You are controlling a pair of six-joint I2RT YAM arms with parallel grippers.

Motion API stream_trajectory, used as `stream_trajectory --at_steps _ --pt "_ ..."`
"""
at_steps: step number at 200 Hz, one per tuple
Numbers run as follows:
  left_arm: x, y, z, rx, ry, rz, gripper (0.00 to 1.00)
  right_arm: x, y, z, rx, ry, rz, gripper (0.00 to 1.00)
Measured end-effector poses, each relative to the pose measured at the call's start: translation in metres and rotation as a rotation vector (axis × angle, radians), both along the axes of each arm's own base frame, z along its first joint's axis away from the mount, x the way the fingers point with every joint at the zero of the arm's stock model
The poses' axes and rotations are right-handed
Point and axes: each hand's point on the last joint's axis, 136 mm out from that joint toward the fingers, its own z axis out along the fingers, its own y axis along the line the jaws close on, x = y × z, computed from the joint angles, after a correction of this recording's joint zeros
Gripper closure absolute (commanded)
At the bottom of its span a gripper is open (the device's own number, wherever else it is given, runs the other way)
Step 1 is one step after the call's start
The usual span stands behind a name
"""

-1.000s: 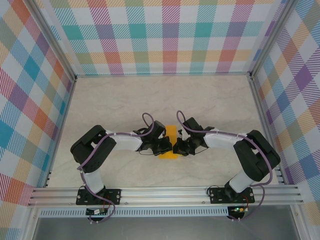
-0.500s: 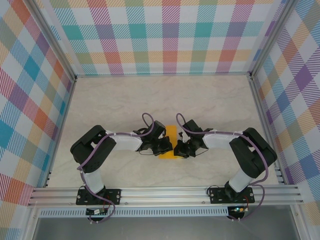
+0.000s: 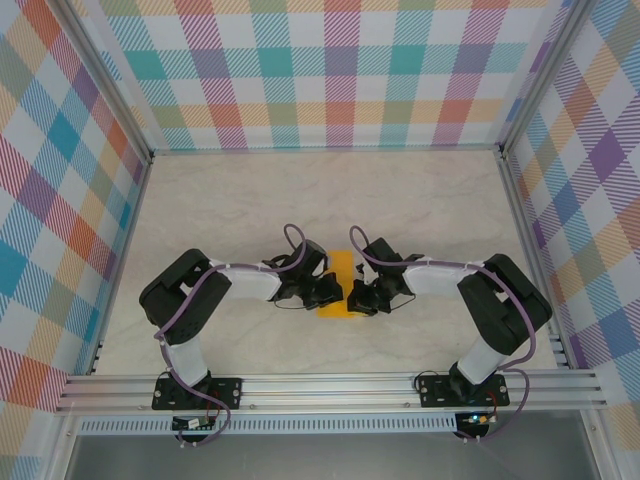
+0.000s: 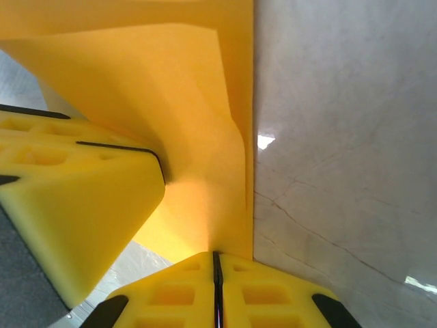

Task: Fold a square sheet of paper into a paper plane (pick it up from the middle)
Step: Fold the triangle a second time at the center of the table.

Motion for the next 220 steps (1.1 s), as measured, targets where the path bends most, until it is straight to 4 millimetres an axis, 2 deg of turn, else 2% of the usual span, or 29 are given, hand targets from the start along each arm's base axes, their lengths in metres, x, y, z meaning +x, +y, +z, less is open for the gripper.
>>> stream_trajectory --at_steps 139,220 --pt "0.022 0.028 -0.001 0.004 0.012 0.024 0.94 0.002 -0.003 -0.001 -0.028 -0.004 -0.003 0.91" --pt "0.042 0.047 -0.001 0.064 0.032 0.118 0.94 0.002 -0.003 -0.001 -0.028 -0.005 -0.003 0.91"
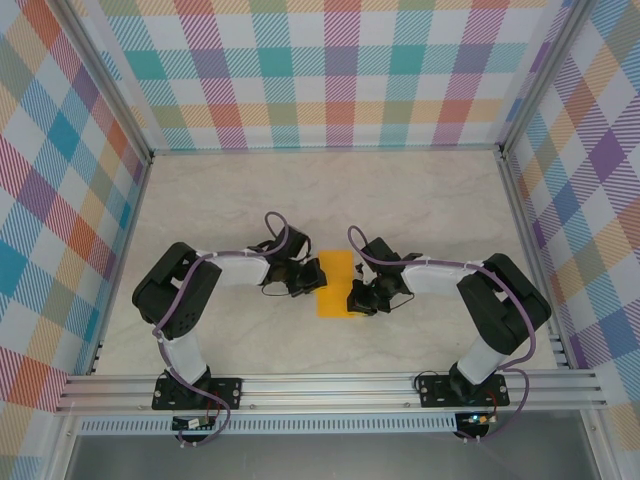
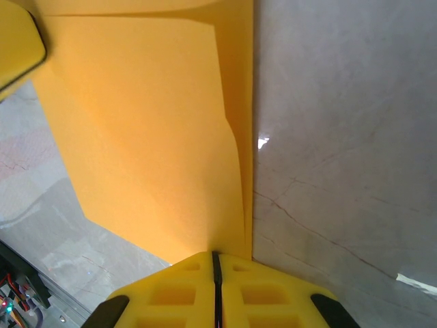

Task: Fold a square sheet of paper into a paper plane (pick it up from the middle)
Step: Fold the triangle a second time at the center of the table.

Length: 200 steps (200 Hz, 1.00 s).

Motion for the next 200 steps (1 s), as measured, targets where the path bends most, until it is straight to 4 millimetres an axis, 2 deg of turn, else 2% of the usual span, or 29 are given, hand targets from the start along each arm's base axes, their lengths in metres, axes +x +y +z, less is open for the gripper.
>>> stream_trajectory --at_steps 28,58,72,85,113,131,162,200 --pt "0.012 0.013 0.001 0.028 -0.013 0.047 0.94 0.000 0.000 0.000 0.000 0.000 0.000 0.91" --pt "0.032 0.049 0.004 0.114 -0.059 0.136 0.94 0.000 0.000 0.000 0.000 0.000 0.000 0.91" --pt "0.038 0.061 0.014 0.135 -0.093 0.160 0.93 0.000 0.000 0.000 0.000 -0.001 0.000 0.91" --pt "0.040 0.064 0.029 0.117 -0.136 0.167 0.93 0.000 0.000 0.001 0.000 -0.003 0.001 0.91" --pt "0.027 0.053 0.065 0.033 -0.211 0.131 0.92 0.001 0.000 0.001 -0.014 -0.009 0.002 0.92" --pt "0.013 0.039 0.072 -0.010 -0.228 0.085 0.92 0.000 -0.001 0.001 -0.021 -0.009 0.003 0.92" --pt "-0.014 0.011 0.059 -0.042 -0.187 -0.005 0.94 0.000 -0.001 0.002 -0.027 -0.008 0.006 0.92" --pt "-0.025 -0.008 0.028 -0.039 -0.116 -0.052 0.94 0.000 -0.002 0.002 -0.030 -0.008 0.009 0.92"
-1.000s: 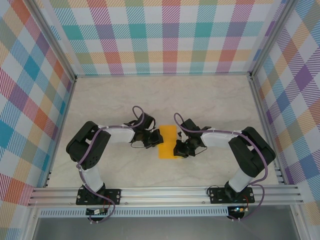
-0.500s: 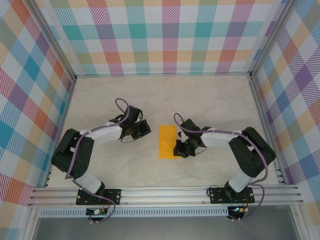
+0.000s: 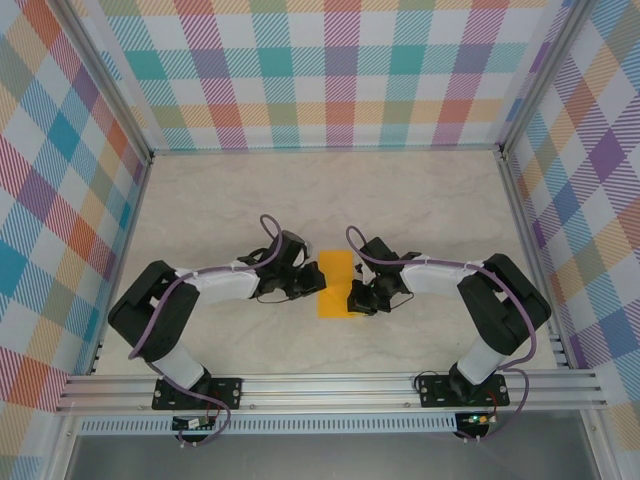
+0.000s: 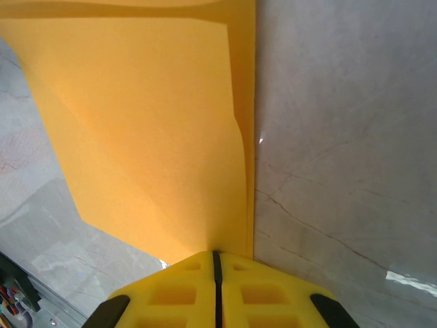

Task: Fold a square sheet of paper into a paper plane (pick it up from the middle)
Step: Fold the triangle a second time at the center of the table.

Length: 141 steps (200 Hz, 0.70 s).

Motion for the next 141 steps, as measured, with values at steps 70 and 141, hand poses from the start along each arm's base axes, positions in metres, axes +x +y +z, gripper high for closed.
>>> stream_trajectory --at_steps 70,141 --pt "0.008 -0.011 -0.023 0.026 0.047 -0.007 0.95 -0.001 -0.005 0.001 -0.038 0.012 0.011 0.91" --pt "0.015 -0.016 -0.013 0.027 0.011 -0.030 0.96 -0.001 -0.005 0.001 -0.044 0.014 0.010 0.92"
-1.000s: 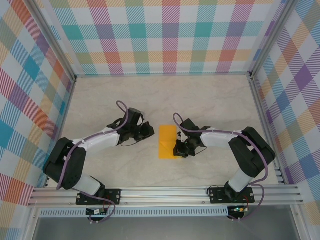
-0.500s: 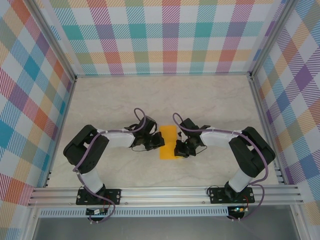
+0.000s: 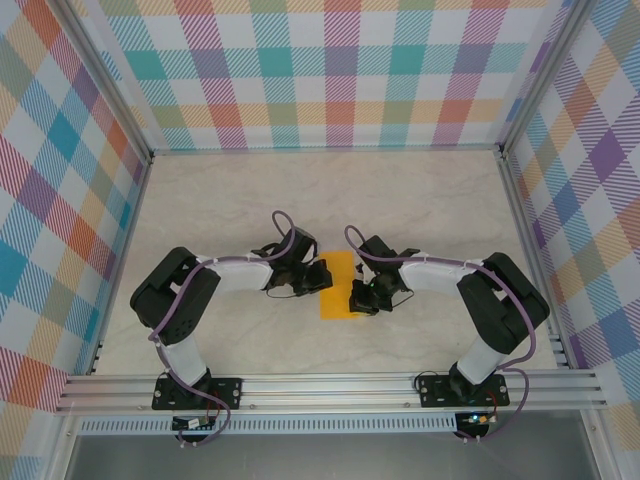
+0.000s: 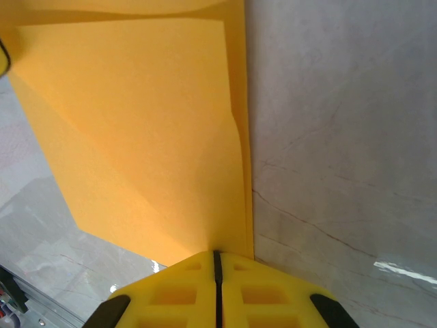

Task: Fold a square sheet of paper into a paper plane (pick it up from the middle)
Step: Fold the triangle a second time at the center of the table.

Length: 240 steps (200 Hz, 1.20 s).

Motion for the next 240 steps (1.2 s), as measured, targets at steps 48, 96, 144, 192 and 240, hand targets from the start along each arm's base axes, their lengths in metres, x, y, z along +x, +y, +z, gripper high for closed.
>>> stream_trajectory --at_steps 48,96,144,192,240 --pt "-0.001 0.003 -0.013 0.030 0.014 0.004 0.96 -0.001 -0.003 0.008 -0.001 -0.013 0.007 0.91" --pt "0.000 0.003 -0.013 0.033 0.010 0.003 0.96 0.023 0.024 0.045 0.126 -0.125 0.042 0.91" --pt "0.000 0.004 -0.013 0.034 0.008 0.001 0.97 0.031 0.038 0.027 0.142 -0.098 0.071 0.91" --pt "0.000 0.004 -0.013 0.035 0.006 0.004 0.97 0.027 0.035 0.007 0.115 -0.058 0.090 0.91" --pt "0.002 0.008 -0.014 0.059 -0.007 0.018 0.97 0.021 0.030 0.003 0.089 -0.049 0.121 0.91"
